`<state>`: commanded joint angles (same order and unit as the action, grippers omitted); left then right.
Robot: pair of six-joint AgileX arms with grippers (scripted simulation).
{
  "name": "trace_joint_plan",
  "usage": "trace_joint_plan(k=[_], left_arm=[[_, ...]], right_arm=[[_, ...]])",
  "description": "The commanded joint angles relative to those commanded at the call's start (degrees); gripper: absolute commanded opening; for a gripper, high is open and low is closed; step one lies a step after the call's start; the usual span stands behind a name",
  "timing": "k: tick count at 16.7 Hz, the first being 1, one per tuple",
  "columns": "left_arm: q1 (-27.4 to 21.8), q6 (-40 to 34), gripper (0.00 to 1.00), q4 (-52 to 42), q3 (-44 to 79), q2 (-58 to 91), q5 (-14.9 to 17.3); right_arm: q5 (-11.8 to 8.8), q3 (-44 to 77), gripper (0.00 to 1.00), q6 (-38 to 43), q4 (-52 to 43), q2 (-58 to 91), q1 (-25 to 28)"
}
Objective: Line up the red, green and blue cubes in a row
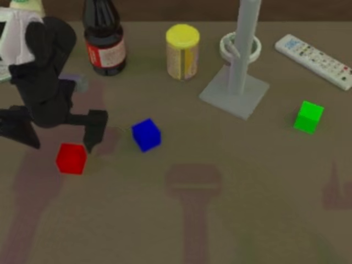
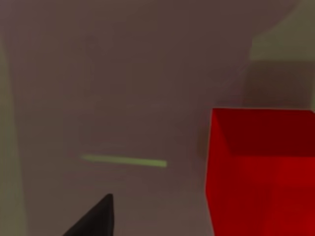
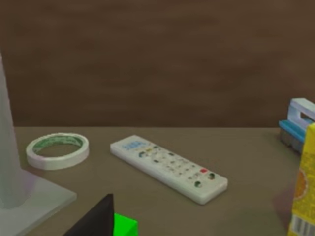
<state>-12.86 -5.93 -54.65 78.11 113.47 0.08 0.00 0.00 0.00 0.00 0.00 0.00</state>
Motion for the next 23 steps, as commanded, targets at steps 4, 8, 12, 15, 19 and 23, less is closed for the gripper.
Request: trace_joint_plan(k=[4, 8, 12, 15, 19, 23], left_arm=[[-0.02, 0.01, 1.00, 9.86, -5.27, 4.13, 0.03], [-0.04, 0.01, 1.00, 11.71, -6.49, 5.20, 0.04], [-0.04, 0.01, 0.85, 11.71, -6.49, 5.20, 0.04], [-0.04, 0.01, 0.62, 11.71, -6.49, 5.20, 0.04], [-0.04, 0.01, 0.32, 11.71, -6.49, 5.20, 0.04], [-0.04, 0.01, 0.02, 11.71, -6.49, 5.20, 0.04]], right_arm=[[0.00, 0.00, 1.00, 0.00, 0.00, 0.00, 0.00], [0.00, 0.00, 1.00, 0.00, 0.00, 0.00, 0.00], [0.00, 0.00, 1.00, 0.00, 0.00, 0.00, 0.00], [0.00, 0.00, 1.00, 0.00, 0.00, 0.00, 0.00], [0.00, 0.00, 1.00, 0.00, 0.00, 0.00, 0.00], [0.00, 0.00, 1.00, 0.00, 0.00, 0.00, 0.00]])
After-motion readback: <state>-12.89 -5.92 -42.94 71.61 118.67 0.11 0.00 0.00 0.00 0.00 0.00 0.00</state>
